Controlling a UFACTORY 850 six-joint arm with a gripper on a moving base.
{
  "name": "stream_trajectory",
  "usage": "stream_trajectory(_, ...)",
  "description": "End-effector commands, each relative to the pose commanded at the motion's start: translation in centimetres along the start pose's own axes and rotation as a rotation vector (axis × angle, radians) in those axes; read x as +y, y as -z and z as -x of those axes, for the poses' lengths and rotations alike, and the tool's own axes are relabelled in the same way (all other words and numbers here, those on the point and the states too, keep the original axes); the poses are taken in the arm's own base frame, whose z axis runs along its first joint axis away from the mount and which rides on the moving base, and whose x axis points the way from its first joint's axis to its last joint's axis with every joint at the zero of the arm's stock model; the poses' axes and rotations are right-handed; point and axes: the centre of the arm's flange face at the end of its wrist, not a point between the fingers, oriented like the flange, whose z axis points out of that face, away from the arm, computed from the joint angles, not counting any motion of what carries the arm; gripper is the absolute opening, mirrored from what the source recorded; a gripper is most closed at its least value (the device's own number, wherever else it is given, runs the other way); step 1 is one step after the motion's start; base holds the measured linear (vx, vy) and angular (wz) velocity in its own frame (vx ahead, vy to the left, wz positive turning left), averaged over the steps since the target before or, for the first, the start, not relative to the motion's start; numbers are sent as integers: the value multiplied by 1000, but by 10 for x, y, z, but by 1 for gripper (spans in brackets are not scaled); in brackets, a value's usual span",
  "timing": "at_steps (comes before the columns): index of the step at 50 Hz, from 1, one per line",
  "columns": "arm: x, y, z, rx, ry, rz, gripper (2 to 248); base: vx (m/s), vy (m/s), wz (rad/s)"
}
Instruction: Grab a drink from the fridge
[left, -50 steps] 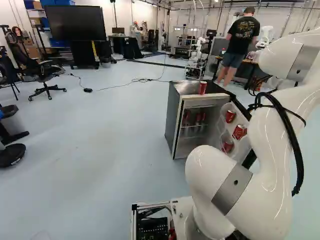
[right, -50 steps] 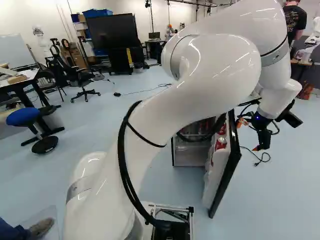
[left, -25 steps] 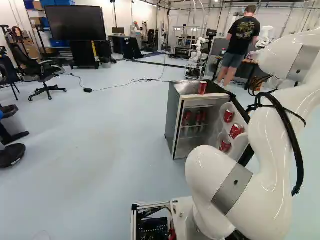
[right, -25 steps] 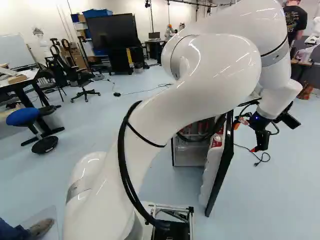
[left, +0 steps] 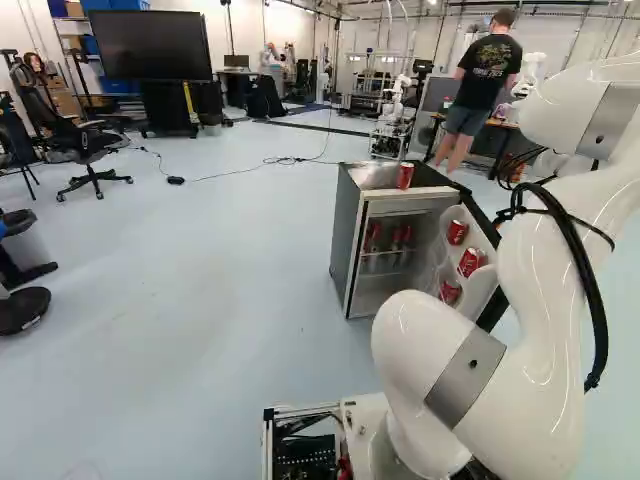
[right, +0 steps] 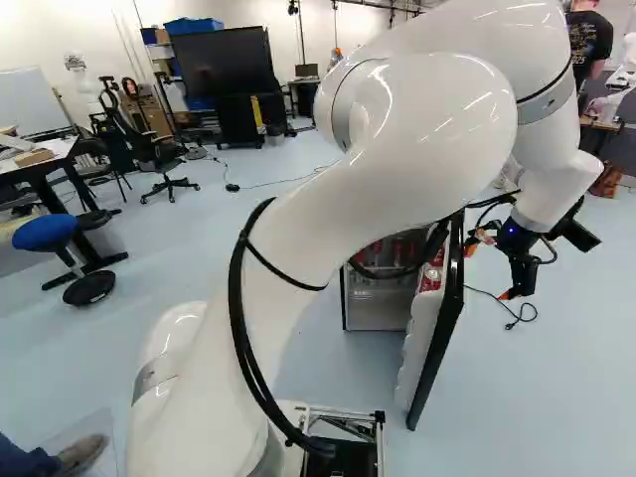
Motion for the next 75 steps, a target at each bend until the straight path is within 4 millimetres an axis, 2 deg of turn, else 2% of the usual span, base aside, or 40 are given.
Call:
stream_trajectory(17,2,1,-3,4,-3,-1,247,0,0,0)
stream_trajectory(36,25,6,-20,30,-36,-4,247,0,0,0)
stream_trajectory(57,53,12,5,-4,-80,4,247,0,0,0)
stream_trajectory(75,49,10,34,-43,-76,11,247,0,0,0)
